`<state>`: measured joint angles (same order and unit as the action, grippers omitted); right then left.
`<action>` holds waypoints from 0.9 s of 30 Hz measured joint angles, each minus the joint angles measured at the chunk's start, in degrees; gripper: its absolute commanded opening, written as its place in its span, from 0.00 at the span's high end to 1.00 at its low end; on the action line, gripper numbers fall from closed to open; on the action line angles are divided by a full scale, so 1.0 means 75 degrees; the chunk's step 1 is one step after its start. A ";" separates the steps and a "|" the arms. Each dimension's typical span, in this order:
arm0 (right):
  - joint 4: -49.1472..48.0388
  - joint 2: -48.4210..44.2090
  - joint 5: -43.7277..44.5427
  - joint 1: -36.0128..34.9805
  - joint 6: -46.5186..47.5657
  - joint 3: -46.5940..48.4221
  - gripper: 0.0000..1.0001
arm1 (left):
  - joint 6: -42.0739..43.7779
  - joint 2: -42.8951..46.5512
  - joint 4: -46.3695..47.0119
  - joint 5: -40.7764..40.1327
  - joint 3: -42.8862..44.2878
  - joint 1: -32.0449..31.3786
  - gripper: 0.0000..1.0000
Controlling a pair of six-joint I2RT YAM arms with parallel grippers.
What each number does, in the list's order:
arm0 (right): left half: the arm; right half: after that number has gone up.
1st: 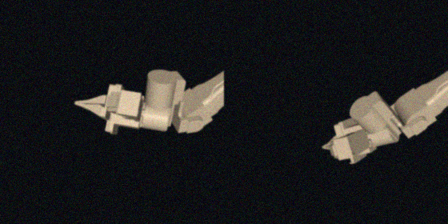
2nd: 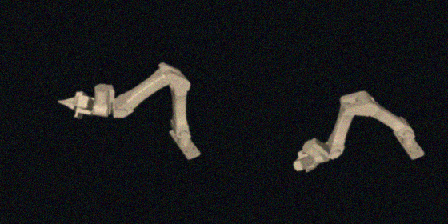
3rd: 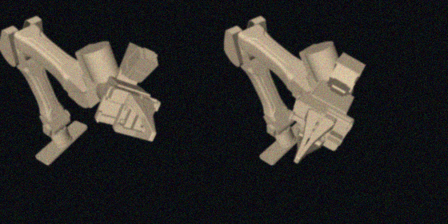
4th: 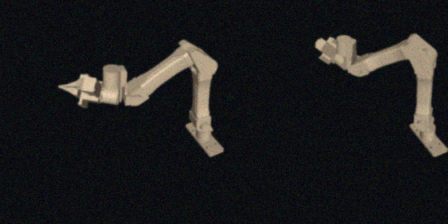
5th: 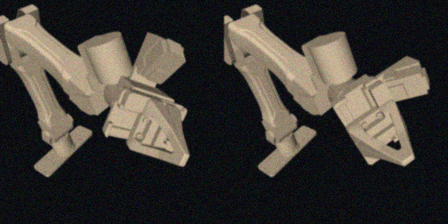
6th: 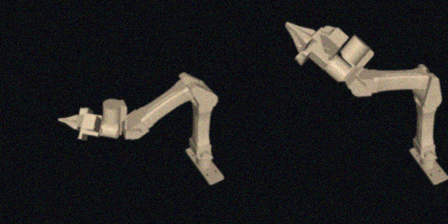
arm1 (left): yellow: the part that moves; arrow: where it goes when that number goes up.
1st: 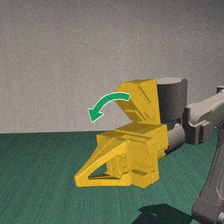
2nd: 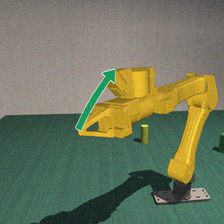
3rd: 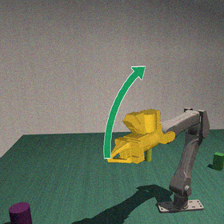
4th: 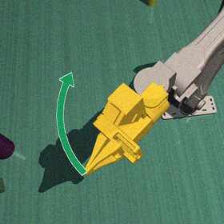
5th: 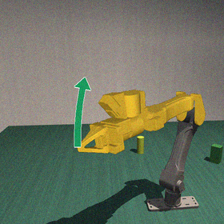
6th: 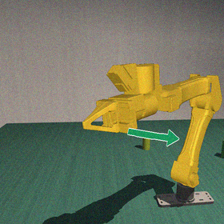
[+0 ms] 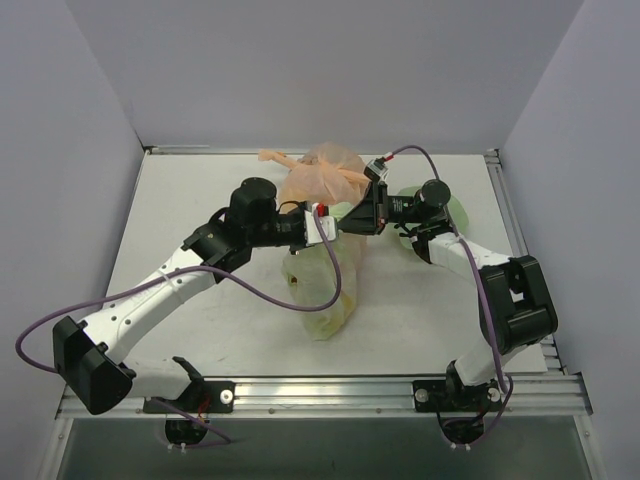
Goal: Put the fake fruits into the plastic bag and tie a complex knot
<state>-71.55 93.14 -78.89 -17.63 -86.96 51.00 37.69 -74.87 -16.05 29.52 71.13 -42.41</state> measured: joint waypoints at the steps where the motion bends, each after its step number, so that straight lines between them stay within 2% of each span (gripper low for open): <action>1: -0.0006 0.0003 0.0003 0.0003 -0.0070 0.0000 0.98 | -0.0003 0.0000 0.0000 -0.0012 0.0000 -0.0006 1.00; 2: -0.0009 0.0009 0.0003 0.0006 -0.0157 0.0000 0.93 | -0.0015 0.0000 0.0000 -0.0023 0.0000 -0.0006 1.00; 3: -0.0012 0.0020 0.0003 0.0012 -0.0248 0.0000 0.76 | 0.0006 0.0000 0.0003 -0.0029 0.0000 -0.0006 1.00; 4: -0.0020 0.0041 -0.0003 0.0012 -0.0385 0.0000 0.66 | 0.0003 0.0000 0.0000 -0.0038 0.0000 -0.0006 1.00; 6: -0.0041 0.0079 -0.0055 0.0055 -0.0606 0.0023 0.39 | 0.0000 0.0006 0.0000 -0.0061 -0.0009 -0.0003 1.00; 7: -0.0055 0.0105 -0.0125 0.0085 -0.0705 0.0079 0.35 | -0.0003 0.0006 -0.0003 -0.0058 -0.0026 -0.0003 1.00; 10: -0.0137 0.0318 -0.0463 0.0233 -0.0895 0.0551 0.29 | -0.0087 0.0009 -0.0035 0.0035 -0.0052 -0.0006 1.00; 16: -0.0204 0.0930 -0.0711 0.1186 -0.1416 0.1766 0.34 | -0.0562 0.0029 -0.0023 0.0367 -0.0052 0.0064 1.00; 19: -0.0201 0.1037 -0.0714 0.1591 -0.1402 0.2183 0.33 | -0.0898 0.0029 0.0000 0.0609 -0.0052 0.0175 1.00; 21: -0.0204 0.1049 -0.0743 0.1719 -0.1408 0.2454 0.27 | -0.1142 0.0023 0.0006 0.0778 -0.0050 0.0294 1.00; 23: -0.0221 0.1119 -0.0764 0.1775 -0.1606 0.2847 0.26 | -0.1396 -0.0006 0.0015 0.0941 -0.0044 0.0411 1.00; 27: -0.0341 0.1647 -0.0734 0.1786 -0.2591 0.3946 0.17 | -0.1813 -0.0134 0.0041 0.1163 0.0026 0.0589 1.00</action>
<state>-74.11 105.49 -84.40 -4.23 -106.39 80.60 24.10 -75.88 -15.75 38.24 71.33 -38.00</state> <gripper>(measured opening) 0.778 0.027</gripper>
